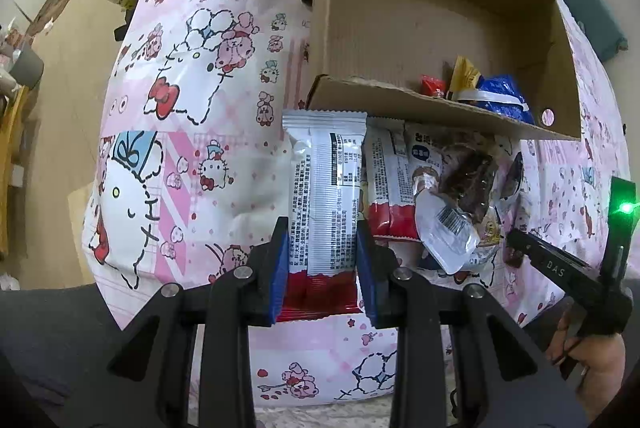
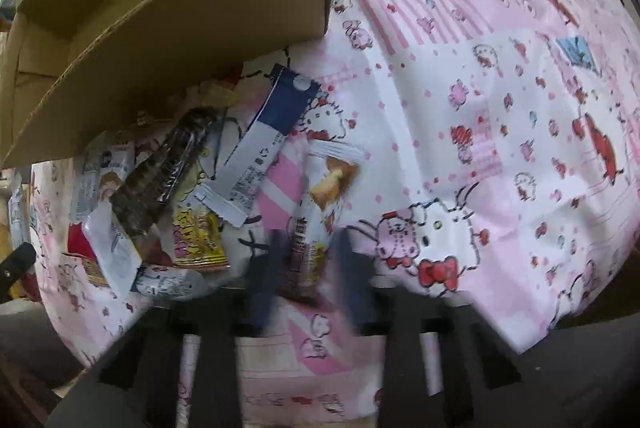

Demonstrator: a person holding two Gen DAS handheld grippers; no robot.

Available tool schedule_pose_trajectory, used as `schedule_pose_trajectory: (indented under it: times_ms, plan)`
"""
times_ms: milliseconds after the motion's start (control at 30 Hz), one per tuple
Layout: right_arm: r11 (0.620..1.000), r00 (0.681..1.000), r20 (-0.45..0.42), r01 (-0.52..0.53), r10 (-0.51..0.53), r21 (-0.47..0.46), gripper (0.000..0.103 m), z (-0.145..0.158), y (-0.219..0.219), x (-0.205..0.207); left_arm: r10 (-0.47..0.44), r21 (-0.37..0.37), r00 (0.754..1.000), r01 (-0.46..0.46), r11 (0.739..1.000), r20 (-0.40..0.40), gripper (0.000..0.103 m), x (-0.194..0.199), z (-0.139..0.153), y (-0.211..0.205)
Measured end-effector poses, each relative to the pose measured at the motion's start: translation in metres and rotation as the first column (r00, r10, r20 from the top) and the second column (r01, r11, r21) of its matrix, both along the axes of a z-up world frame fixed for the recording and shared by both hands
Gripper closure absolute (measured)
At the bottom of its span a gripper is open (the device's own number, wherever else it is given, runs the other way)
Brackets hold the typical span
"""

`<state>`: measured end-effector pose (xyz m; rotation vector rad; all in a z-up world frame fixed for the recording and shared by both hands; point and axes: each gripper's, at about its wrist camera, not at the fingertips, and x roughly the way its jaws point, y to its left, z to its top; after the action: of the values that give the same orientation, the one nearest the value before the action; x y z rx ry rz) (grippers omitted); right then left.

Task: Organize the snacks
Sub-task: 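Grasp a white-and-red bar with the left gripper while the right gripper grasps a chocolate wafer bar, then carry both bars over the box and open both grippers to drop them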

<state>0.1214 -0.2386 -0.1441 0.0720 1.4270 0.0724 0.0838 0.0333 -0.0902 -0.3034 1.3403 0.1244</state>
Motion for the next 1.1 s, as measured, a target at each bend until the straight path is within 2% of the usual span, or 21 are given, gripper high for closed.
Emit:
schedule_pose_trajectory:
  times_ms: [167, 233, 400, 467, 600, 733, 933, 1100]
  plan:
    - [1.000, 0.997, 0.078, 0.003, -0.005, 0.030, 0.084, 0.023, -0.006, -0.009, 0.022, 0.004, 1.000, -0.022, 1.000, 0.013, 0.076, -0.004, 0.004, 0.005]
    - [0.997, 0.993, 0.117, 0.020, -0.028, 0.072, 0.084, 0.036, -0.011, -0.015, 0.035, 0.005, 0.999, -0.035, 0.999, 0.025, 0.076, -0.006, 0.007, 0.007]
    - [0.990, 0.965, 0.259, -0.006, -0.031, 0.139, 0.084, 0.090, -0.015, -0.031, 0.102, -0.032, 0.990, -0.099, 0.995, 0.095, 0.076, -0.023, 0.035, 0.018]
    - [0.983, 0.944, 0.331, -0.044, -0.017, 0.178, 0.084, 0.121, -0.013, -0.038, 0.117, -0.063, 0.980, -0.109, 0.992, 0.158, 0.076, -0.030, 0.058, 0.021]
    - [0.965, 0.895, 0.446, -0.139, 0.026, 0.224, 0.084, 0.162, -0.009, -0.037, 0.106, -0.036, 0.952, -0.099, 0.994, 0.288, 0.076, -0.027, 0.100, 0.022]
    - [0.935, 0.838, 0.543, -0.230, 0.050, 0.270, 0.084, 0.190, -0.001, -0.027, 0.086, -0.031, 0.935, -0.080, 0.996, 0.343, 0.076, -0.005, 0.122, 0.022]
    - [0.904, 0.806, 0.590, -0.282, 0.040, 0.323, 0.084, 0.199, 0.008, 0.005, 0.009, 0.037, 0.913, -0.026, 0.999, 0.408, 0.076, 0.034, 0.143, 0.011]
    - [0.889, 0.806, 0.591, -0.294, 0.033, 0.351, 0.084, 0.191, 0.017, 0.033, -0.025, 0.049, 0.912, 0.006, 0.999, 0.410, 0.076, 0.064, 0.142, 0.001]
